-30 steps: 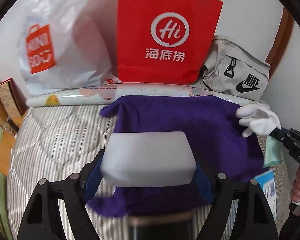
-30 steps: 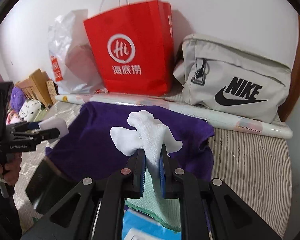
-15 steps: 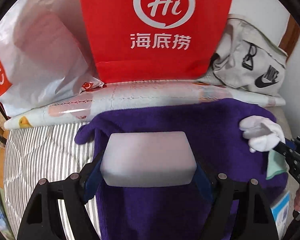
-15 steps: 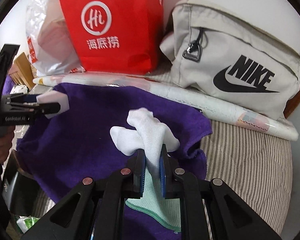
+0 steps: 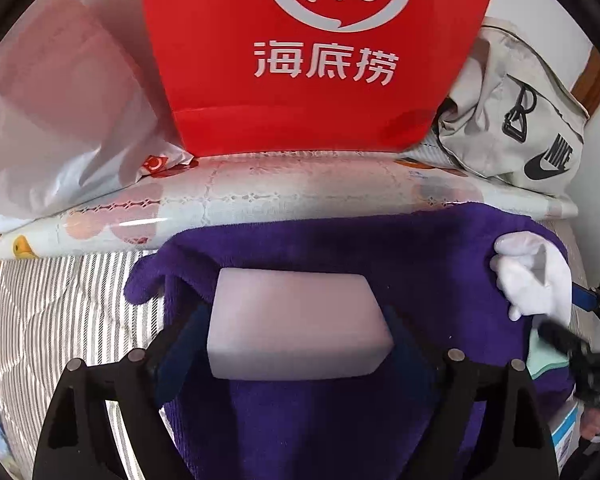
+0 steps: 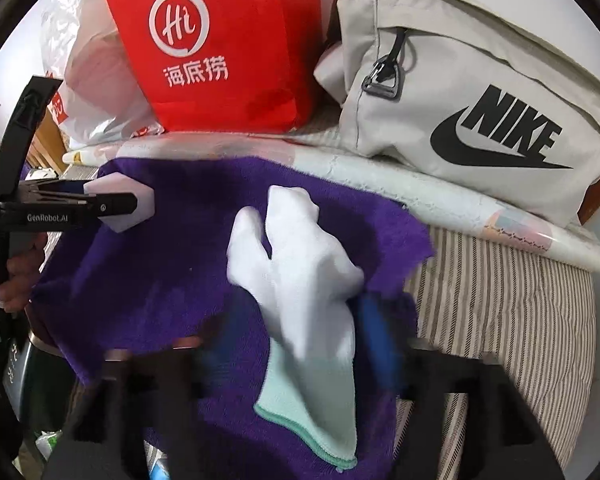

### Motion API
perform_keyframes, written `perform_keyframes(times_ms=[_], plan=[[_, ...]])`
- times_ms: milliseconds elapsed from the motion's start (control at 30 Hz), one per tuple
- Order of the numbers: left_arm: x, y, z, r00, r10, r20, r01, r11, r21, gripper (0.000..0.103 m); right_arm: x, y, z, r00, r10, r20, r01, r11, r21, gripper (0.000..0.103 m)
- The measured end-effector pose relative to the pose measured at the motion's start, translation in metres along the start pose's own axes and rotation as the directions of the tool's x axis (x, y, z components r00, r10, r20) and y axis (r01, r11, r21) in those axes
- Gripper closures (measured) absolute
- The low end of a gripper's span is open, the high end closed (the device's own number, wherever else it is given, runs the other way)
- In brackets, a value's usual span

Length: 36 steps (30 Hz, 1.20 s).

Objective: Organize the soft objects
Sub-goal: 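Lower the sponge and glove onto the purple towel and open both tools, then move both tools back toward the pile of items on the bed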

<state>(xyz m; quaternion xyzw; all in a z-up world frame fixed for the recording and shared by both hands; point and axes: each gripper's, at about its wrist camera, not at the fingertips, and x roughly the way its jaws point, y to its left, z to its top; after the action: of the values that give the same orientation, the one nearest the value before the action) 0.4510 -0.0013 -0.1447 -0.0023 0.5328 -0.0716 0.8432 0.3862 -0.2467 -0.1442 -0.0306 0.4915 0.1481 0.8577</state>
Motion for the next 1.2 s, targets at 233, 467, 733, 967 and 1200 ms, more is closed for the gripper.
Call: perform_keyframes(times_ms=[233,467,733,967,1200], plan=[[-0.016,0.003,-0.008,1.0,0.001,0.024,-0.001,1.0,-0.006,0.014,-0.014,0.005,-0.002,1.0,-0.004,0.018,0.004,1.0,0.001,0.027],[-0.029,0.007,-0.028,0.998,-0.055,0.044,0.055,0.998,-0.018,0.014,-0.035,0.009,-0.012,0.999,-0.001,0.04,0.001,1.0,0.001,0.027],[-0.041,0.008,-0.042,0.999,-0.035,-0.008,0.034,0.998,-0.045,0.015,-0.056,0.017,-0.021,0.998,0.0,0.058,-0.001,1.0,0.012,0.027],[-0.086,0.025,-0.069,0.996,-0.081,0.047,0.086,0.989,-0.118,0.015,-0.089,0.036,-0.042,0.997,-0.017,0.081,0.016,1.0,0.016,0.024],[-0.143,0.025,-0.117,0.986,-0.122,0.116,0.137,0.982,-0.13,0.015,-0.145,0.068,-0.085,0.99,0.01,0.141,-0.012,1.0,0.012,0.018]])
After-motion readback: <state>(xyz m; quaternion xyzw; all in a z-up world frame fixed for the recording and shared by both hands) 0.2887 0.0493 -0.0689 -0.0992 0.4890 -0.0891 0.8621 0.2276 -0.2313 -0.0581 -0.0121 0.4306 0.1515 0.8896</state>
